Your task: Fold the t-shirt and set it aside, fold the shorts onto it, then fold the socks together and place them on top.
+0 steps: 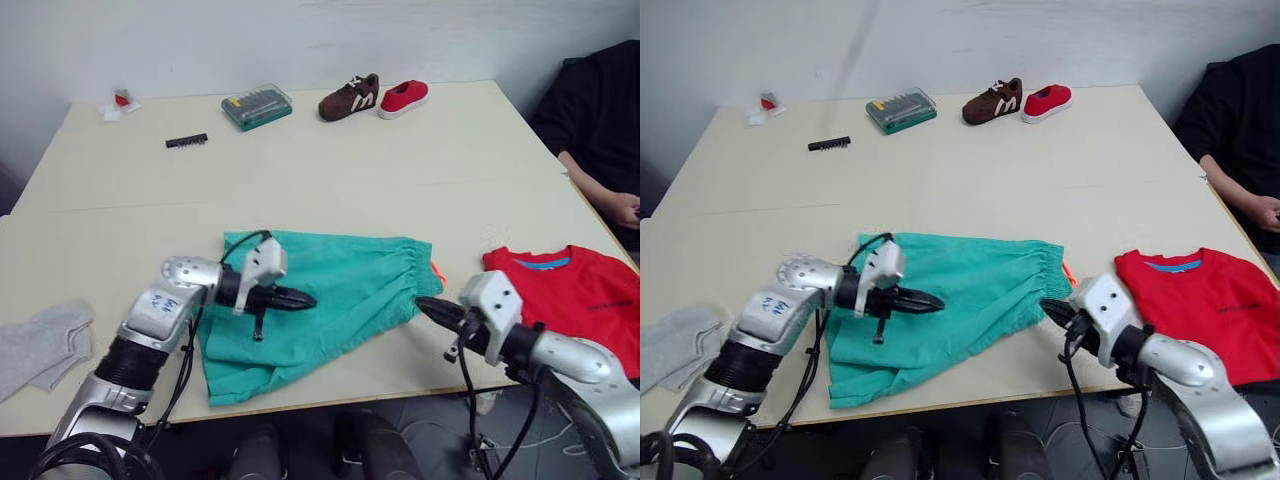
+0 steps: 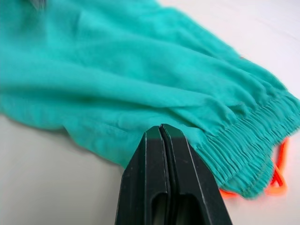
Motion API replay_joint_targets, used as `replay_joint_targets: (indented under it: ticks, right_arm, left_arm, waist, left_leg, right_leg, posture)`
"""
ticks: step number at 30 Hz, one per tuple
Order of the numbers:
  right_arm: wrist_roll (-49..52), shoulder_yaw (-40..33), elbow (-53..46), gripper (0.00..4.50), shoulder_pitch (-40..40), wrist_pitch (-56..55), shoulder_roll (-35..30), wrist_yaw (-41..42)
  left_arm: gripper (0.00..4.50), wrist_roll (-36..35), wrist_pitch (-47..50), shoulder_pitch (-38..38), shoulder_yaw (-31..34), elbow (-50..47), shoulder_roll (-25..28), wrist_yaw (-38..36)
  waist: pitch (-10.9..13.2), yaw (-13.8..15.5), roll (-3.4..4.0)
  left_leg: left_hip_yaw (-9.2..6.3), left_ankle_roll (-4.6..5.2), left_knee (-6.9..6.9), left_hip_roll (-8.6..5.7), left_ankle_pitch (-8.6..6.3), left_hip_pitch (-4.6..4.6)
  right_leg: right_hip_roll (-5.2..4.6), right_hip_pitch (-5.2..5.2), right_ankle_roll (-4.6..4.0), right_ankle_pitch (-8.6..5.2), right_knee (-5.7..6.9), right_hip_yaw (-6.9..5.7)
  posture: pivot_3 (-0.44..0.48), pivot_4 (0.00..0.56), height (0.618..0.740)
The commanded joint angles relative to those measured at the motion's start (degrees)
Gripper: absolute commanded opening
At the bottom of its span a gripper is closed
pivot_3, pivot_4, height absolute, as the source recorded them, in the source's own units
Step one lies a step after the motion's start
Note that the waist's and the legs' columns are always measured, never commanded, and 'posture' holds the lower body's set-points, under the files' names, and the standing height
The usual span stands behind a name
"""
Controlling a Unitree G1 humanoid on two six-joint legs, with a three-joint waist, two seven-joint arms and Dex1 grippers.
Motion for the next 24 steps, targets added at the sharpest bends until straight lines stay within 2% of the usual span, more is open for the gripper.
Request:
replay_joint_targets:
  ticks: [1,2,5,11,16,24]
  right_arm:
    - [10.91,-6.18,-7.7,0.0,4.3,10.7,4.15,-7.49]
    - [13.26,-6.8,-8.36,0.0,5.66,12.99,6.39,-10.31]
    - [18.27,-7.59,-7.8,0.6,7.44,18.28,12.3,-17.27]
    - [31.61,-10.54,0.13,2.62,3.04,22.62,20.99,-27.8]
    - [39.89,-9.78,8.13,4.45,-2.53,22.33,24.79,-33.67]
    - [43.65,-9.41,21.31,4.48,-11.56,18.3,28.13,-39.9]
  left_arm:
    - [0.02,4.88,-6.4,-0.81,-1.35,5.55,-0.77,1.95]
    - [0.02,5.99,-7.93,-1.09,-1.63,6.91,-1.09,2.58]
    - [0.0,7.15,-10.15,-1.39,-1.66,8.52,-1.75,2.96]
    - [0.0,7.74,-11.17,-1.12,-1.25,8.6,-1.69,2.69]
    - [0.0,8.13,-11.49,-0.83,-1.2,8.02,-1.4,2.89]
    - [0.0,7.98,-10.06,0.54,-0.52,5.13,-0.9,3.1]
  waist:
    - [0.0,0.15,0.0]
    - [-0.02,0.2,-0.04]
    - [-0.04,0.21,-0.04]
    - [-0.07,0.02,0.01]
    - [-0.08,-0.17,-0.01]
    - [-0.11,-0.89,-0.05]
  left_leg:
    - [-0.01,0.02,-0.03,0.0,-0.01,-0.01]
    - [-0.03,0.05,-0.05,0.0,-0.03,0.0]
    - [-0.12,0.21,-0.07,0.02,-0.09,0.01]
    - [-0.09,0.26,-0.13,0.01,-0.09,0.01]
    - [-0.09,0.25,-0.17,0.01,-0.08,0.01]
    - [-0.09,0.26,-0.19,0.01,-0.07,0.02]
  right_leg:
    - [-0.01,-0.02,-0.03,0.01,0.0,0.0]
    - [-0.01,-0.01,-0.06,0.03,0.0,-0.01]
    - [-0.02,0.05,-0.1,0.05,0.0,-0.06]
    - [-0.03,0.04,-0.1,0.06,-0.01,-0.03]
    - [-0.02,0.03,-0.1,0.05,-0.01,-0.04]
    - [-0.03,0.04,-0.09,0.06,-0.02,-0.04]
  posture:
    - [0.0,0.15,0.74]
    - [0.0,0.15,0.74]
    - [0.0,0.15,0.74]
    - [0.0,0.15,0.74]
    - [0.0,0.15,0.74]
    - [0.0,0.15,0.74]
